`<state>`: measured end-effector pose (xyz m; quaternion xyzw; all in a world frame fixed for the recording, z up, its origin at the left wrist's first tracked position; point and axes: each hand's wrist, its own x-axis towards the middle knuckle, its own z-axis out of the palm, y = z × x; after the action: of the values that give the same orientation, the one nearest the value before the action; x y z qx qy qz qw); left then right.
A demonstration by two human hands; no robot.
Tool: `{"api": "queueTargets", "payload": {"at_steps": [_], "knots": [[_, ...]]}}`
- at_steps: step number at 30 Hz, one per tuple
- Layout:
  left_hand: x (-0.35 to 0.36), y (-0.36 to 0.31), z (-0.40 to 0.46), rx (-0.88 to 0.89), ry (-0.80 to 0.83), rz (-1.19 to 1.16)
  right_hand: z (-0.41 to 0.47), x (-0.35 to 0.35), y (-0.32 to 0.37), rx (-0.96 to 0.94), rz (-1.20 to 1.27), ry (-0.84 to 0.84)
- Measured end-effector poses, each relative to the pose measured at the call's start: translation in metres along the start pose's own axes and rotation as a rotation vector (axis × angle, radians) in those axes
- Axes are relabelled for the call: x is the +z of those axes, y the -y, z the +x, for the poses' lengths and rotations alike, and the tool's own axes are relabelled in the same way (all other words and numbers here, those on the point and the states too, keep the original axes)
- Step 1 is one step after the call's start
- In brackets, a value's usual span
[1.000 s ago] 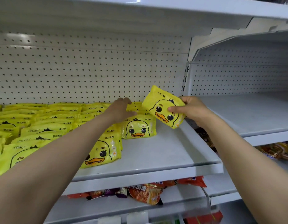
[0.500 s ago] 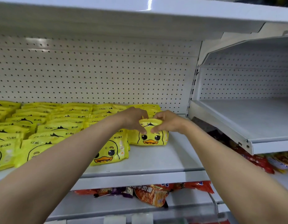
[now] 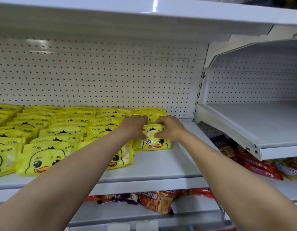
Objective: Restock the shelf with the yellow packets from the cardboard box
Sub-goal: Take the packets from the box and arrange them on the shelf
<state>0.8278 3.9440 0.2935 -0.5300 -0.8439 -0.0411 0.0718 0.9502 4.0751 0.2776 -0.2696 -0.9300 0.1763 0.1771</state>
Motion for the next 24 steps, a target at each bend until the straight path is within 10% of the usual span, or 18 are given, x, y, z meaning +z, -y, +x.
{"api": "queueTargets", "payload": {"at_steps": [15,24], "knots": [[-0.02,0.015,-0.026,-0.03,-0.108,-0.122,-0.002,-0.03,0.04,-0.095,-0.416,-0.004],[-0.093,0.089,-0.118,-0.212,-0.351,-0.052,-0.007,-0.056,0.137,-0.416,-0.21,-0.155]]}}
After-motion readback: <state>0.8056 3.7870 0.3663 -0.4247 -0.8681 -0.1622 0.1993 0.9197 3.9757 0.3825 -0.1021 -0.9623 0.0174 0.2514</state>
